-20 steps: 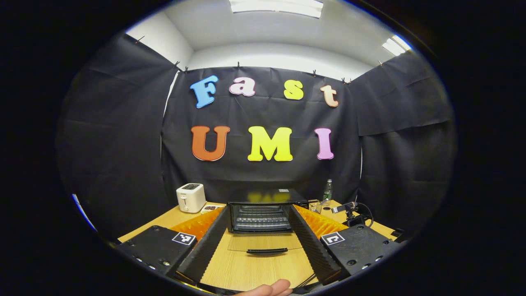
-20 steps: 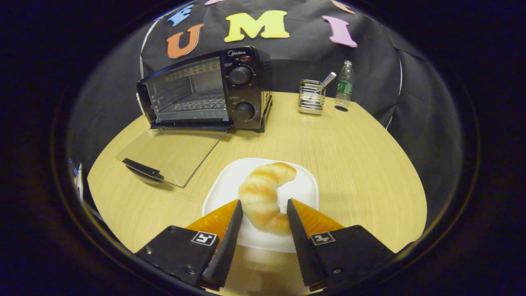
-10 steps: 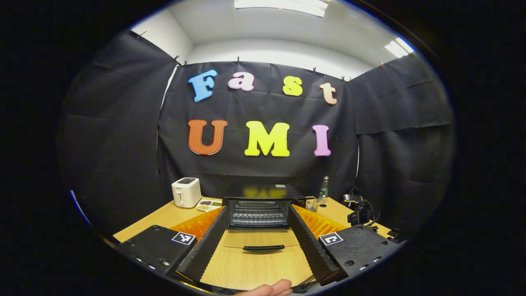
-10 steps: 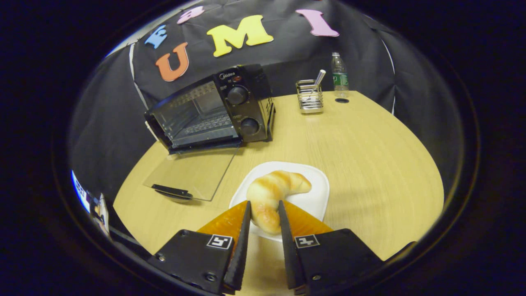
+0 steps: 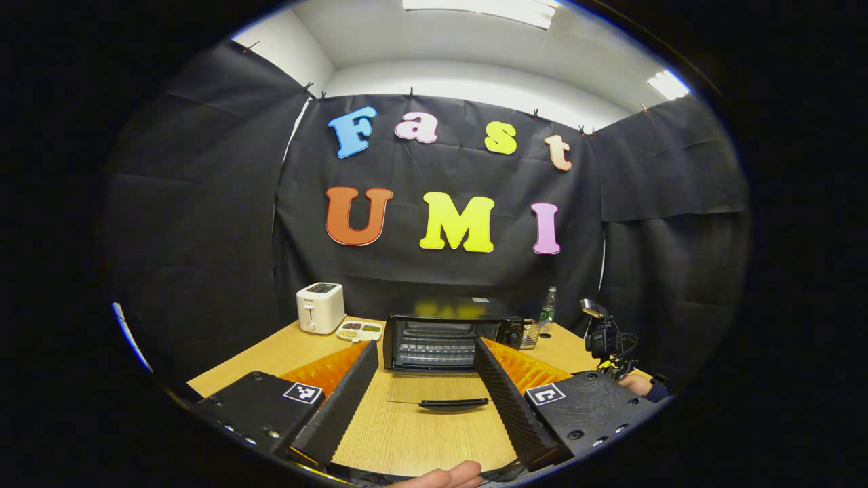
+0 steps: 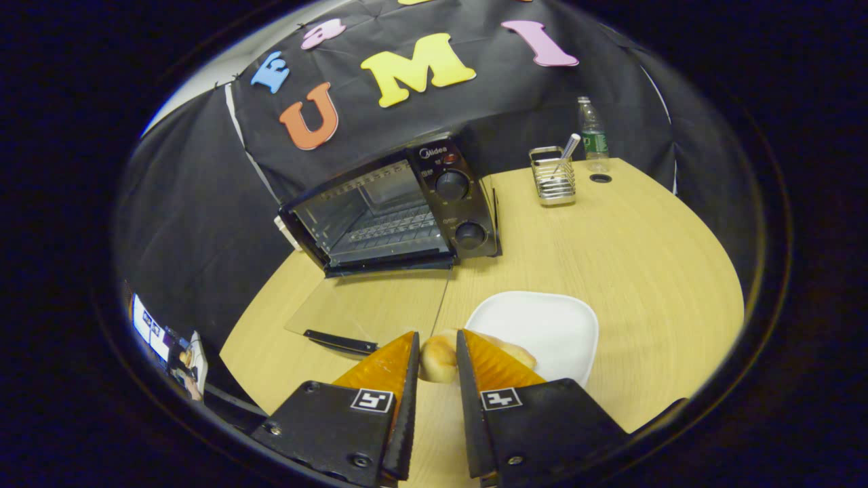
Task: Open the electric oven with the left hand, put the food in, and close the electric oven.
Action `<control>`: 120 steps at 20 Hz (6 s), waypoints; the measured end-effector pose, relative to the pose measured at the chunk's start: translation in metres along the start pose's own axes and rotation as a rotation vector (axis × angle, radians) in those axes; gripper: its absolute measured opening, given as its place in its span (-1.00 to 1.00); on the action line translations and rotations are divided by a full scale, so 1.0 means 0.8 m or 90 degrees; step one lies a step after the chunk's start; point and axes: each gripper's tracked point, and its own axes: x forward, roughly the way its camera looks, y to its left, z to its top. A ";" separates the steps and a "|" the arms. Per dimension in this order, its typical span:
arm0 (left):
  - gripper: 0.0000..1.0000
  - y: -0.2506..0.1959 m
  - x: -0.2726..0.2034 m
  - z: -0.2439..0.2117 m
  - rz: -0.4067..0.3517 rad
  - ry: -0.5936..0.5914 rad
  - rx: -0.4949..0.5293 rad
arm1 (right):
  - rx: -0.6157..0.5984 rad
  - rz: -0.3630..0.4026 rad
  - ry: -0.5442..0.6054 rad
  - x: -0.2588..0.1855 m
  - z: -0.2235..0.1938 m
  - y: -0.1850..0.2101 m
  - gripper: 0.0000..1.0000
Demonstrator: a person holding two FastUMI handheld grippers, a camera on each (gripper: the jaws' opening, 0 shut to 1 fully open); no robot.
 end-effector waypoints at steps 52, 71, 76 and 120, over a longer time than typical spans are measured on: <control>0.87 0.127 0.088 -0.030 0.079 0.025 -0.010 | -0.114 -0.033 -0.104 0.276 0.191 0.156 0.25; 0.87 -0.013 0.106 -0.114 -0.046 0.119 -0.039 | -0.148 -0.031 -0.332 -0.145 0.155 0.160 0.94; 0.87 -0.061 0.137 -0.196 -0.076 0.212 -0.010 | -0.154 -0.064 -0.386 -0.242 0.147 0.132 0.94; 0.84 -0.089 0.198 -0.276 -0.031 0.401 -0.043 | -0.186 -0.105 -0.438 -0.313 0.133 0.088 0.94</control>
